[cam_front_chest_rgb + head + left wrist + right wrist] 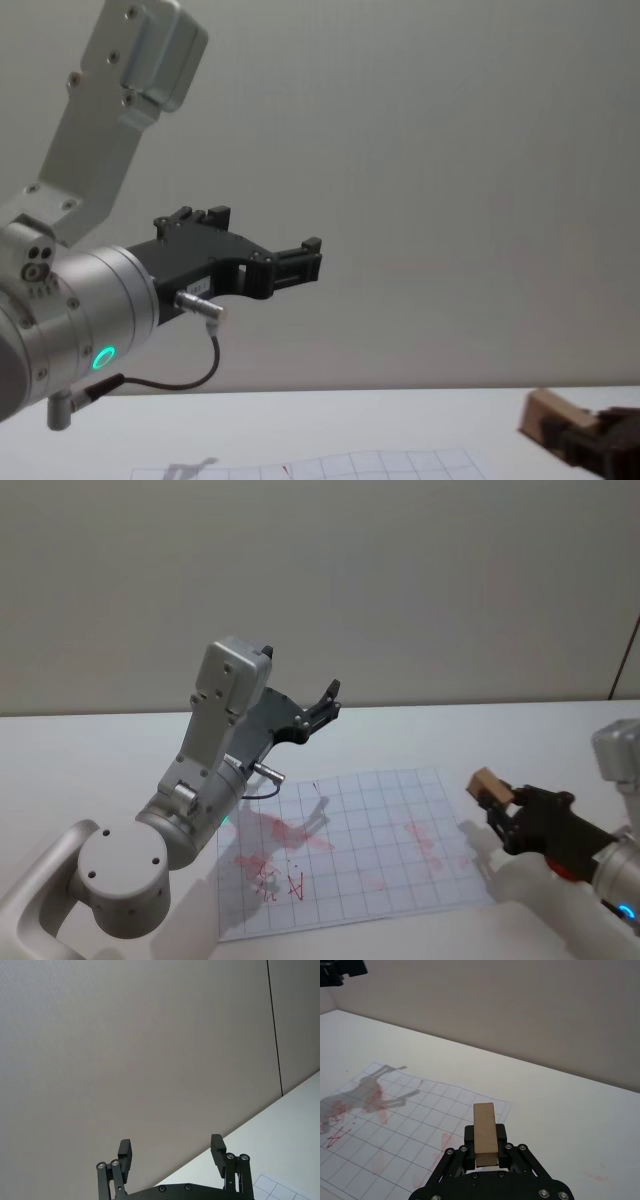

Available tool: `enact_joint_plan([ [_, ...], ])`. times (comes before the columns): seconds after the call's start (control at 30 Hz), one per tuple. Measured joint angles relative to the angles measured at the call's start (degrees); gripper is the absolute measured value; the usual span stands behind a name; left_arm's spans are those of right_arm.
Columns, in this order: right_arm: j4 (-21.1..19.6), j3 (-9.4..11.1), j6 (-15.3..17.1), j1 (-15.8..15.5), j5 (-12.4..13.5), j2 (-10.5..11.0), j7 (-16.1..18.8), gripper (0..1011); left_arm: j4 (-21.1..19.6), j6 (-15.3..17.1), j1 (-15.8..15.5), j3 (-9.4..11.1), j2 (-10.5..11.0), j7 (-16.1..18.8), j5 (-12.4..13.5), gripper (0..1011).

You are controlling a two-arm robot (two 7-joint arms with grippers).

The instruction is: Use the one hand to pick up the stamp and affix it onto the A4 paper.

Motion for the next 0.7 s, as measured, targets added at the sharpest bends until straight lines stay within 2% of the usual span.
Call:
enact_joint_plan([
  [0.23, 3.5, -1.3, 1.1, 2.9, -1.2, -1.7, 4.5, 220, 0.0, 0.0, 0.0, 0.0, 0.0, 0.0, 0.0, 1001],
  [0.43, 8.6, -2.8, 2.6, 6.0, -3.6, -3.4, 8.7, 220, 0.0, 0.0, 0.0, 0.0, 0.0, 0.0, 0.0, 1001],
  [0.7, 13.2, -4.0, 3.3, 8.2, -5.9, -4.6, 11.3, 220, 0.0, 0.0, 0.0, 0.0, 0.0, 0.0, 0.0, 1001],
])
